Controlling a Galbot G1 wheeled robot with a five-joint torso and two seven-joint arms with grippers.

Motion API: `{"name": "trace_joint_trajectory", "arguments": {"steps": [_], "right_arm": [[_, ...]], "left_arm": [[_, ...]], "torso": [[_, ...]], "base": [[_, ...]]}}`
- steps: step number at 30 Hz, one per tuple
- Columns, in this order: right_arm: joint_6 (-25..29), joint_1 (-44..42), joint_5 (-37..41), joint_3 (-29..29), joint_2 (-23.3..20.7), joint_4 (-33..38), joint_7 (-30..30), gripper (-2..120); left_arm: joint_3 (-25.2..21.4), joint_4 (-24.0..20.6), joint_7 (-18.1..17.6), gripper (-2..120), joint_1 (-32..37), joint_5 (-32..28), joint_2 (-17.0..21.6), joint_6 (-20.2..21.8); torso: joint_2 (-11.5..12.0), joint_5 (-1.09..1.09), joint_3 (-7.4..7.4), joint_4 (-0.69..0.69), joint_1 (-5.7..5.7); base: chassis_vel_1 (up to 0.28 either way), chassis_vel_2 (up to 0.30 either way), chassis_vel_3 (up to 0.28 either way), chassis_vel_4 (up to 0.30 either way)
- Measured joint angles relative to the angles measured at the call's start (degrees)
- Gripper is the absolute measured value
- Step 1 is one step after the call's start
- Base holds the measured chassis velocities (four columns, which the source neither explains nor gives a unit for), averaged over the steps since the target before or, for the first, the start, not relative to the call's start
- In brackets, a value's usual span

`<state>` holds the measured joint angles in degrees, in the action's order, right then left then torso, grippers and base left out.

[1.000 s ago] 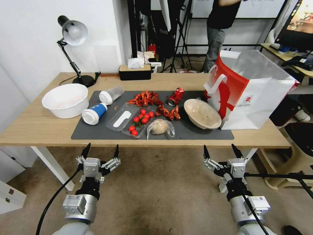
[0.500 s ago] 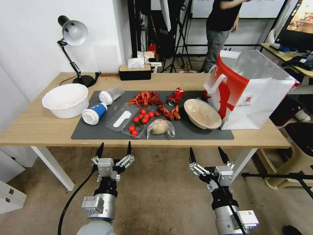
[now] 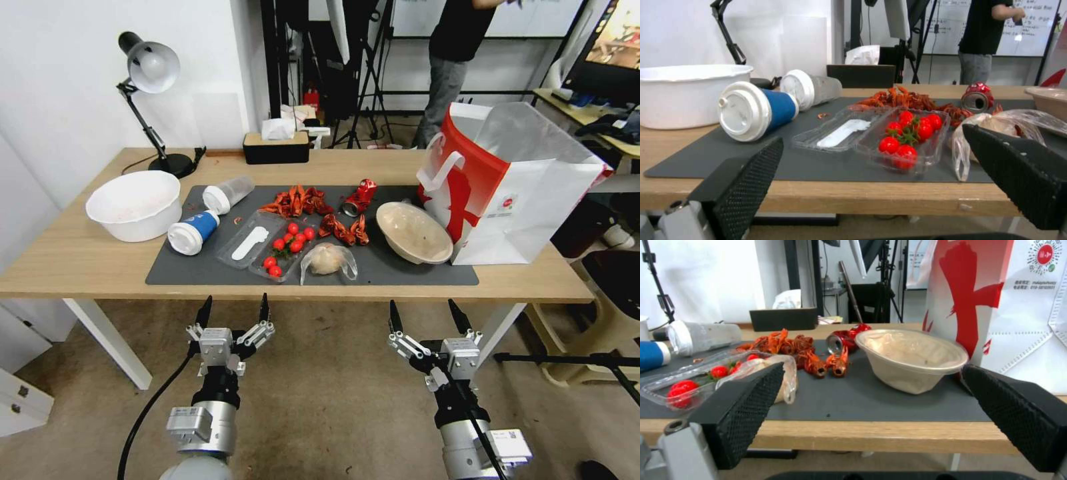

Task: Pick up the trash from the table and place it into the takeout bag.

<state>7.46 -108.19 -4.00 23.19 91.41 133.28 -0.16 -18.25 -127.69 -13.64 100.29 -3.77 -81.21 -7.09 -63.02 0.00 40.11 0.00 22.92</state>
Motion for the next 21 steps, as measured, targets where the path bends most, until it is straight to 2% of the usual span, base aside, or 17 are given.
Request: {"name": "trace_joint_trajectory", "arguments": {"steps": [21], "right_arm": [[-0.5, 1.1, 1.2, 1.1, -1.3, -0.8, -0.7, 100]], "left_arm": [[-1.3, -0.2, 1.3, 100, 1.4, 0.3, -0.5, 0.4]], "torso": [[0.0, 0.00, 0.00, 0.00, 0.00]], "base": [[0.000, 0.000, 0.000, 0.000]]}}
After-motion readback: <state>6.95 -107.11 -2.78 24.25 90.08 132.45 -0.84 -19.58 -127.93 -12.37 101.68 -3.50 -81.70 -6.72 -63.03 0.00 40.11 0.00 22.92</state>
